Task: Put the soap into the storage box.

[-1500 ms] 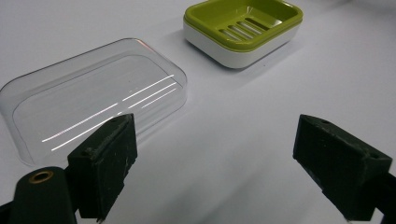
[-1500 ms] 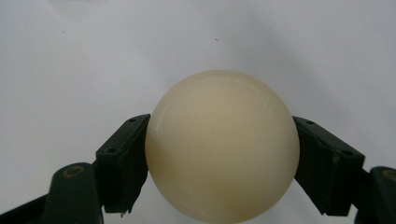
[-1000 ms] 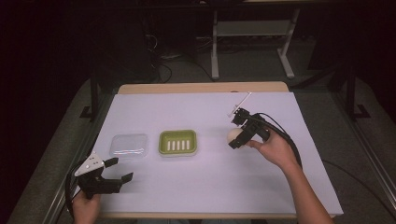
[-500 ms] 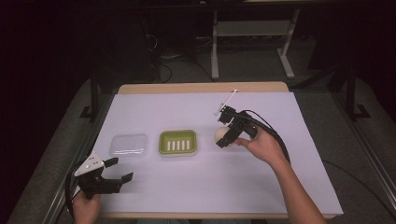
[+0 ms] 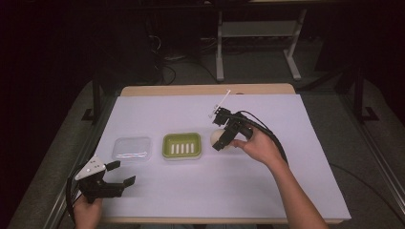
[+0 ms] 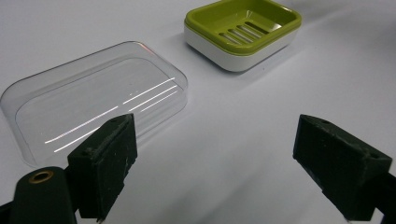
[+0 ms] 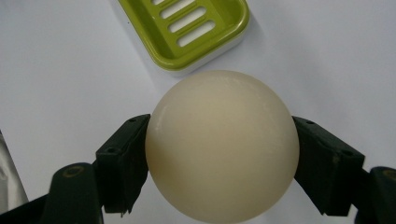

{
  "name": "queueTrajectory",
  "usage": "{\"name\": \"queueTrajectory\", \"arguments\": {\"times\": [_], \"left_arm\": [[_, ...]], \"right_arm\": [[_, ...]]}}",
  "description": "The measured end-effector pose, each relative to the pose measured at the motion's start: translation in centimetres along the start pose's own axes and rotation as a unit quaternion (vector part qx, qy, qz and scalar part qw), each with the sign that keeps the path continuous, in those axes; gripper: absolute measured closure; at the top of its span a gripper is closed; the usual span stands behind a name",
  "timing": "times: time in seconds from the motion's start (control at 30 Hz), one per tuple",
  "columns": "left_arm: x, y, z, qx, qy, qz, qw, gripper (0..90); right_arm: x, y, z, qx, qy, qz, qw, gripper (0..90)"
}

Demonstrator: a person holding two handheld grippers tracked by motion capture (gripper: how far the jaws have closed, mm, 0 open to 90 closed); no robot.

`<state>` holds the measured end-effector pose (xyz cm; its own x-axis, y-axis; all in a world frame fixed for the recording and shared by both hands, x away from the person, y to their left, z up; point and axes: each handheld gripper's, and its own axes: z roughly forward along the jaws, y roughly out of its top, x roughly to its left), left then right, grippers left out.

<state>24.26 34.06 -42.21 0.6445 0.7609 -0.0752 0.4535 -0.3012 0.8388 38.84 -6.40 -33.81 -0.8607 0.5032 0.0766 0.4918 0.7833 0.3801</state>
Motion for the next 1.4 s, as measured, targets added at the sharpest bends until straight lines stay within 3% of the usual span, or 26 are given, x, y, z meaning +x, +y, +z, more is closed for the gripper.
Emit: {"name": "queueTrajectory", "arguments": {"times": [0.7,1.23,1.4], "left_arm": [[0.0,0.0,0.1,-0.002,-0.001,0.0,1.0,12.8],[0.0,0.0,0.1,-0.006,-0.001,-0.005,1.0,12.9],[0.1,0.0,0.0,-0.001,-0.001,0.002,1.0,12.8]], "right_arm": [[1.4,3.4,1.2,0.007,0.016,-0.026,0.9995,24.3],[1.8,4.7,2.0,0.008,0.025,-0.033,0.9991,24.3],[1.9,5.2,2.1,0.008,0.026,-0.036,0.999,24.3]]}}
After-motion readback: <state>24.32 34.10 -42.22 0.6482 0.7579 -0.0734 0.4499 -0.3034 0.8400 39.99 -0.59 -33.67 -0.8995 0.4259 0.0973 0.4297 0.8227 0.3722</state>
